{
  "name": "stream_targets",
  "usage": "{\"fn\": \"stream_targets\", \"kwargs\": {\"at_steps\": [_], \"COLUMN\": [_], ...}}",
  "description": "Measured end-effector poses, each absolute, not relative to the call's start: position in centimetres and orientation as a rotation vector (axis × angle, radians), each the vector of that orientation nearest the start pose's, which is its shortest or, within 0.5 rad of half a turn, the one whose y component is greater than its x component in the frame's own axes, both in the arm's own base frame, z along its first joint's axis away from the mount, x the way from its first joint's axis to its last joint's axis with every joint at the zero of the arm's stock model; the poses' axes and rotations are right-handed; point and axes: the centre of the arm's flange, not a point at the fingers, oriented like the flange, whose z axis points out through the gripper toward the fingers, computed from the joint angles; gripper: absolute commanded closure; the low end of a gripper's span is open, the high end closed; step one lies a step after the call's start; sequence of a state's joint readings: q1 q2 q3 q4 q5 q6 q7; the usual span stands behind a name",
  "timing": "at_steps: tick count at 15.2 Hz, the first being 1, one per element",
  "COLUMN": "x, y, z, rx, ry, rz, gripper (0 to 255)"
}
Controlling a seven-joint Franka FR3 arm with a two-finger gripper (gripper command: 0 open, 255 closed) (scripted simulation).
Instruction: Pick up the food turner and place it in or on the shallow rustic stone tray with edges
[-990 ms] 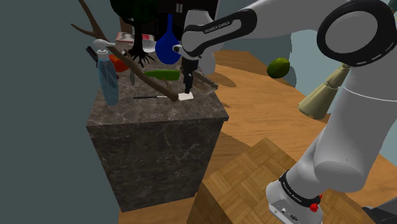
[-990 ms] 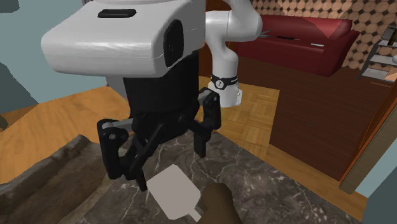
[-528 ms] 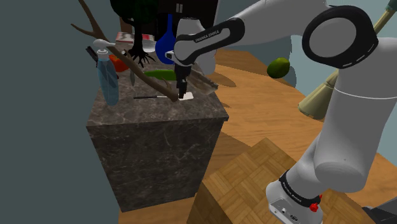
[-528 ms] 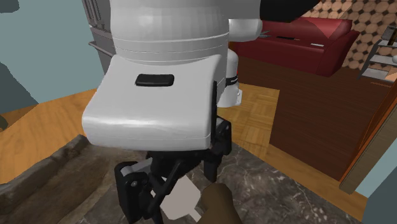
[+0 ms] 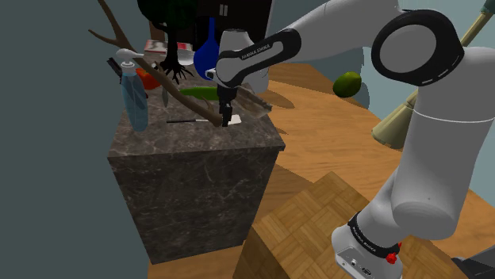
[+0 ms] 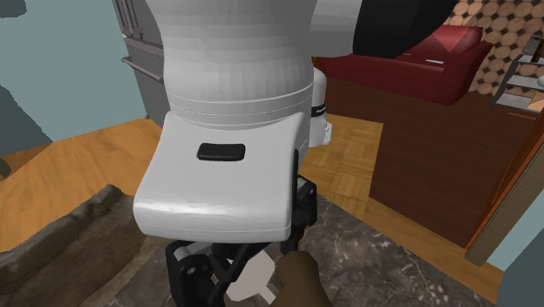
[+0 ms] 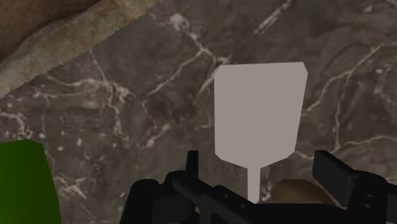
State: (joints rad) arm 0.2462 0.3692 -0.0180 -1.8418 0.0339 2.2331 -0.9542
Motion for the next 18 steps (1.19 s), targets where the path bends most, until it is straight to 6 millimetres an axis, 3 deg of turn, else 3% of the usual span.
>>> {"fn": "stream_targets", "kwargs": {"at_steps": [1, 2, 12, 18], "x": [62.2, 62.2, 62.2, 62.1], "y": [14.6, 14.6, 14.6, 14.3], "z": [33.0, 33.0, 33.0, 35.0], "rx": [-2.615, -2.615, -2.615, -2.617], "ry": [-1.719, -1.719, -1.719, -1.715], "rz": [-0.044, -0.044, -0.044, -0.027], "gripper": [0, 255, 255, 255]}}
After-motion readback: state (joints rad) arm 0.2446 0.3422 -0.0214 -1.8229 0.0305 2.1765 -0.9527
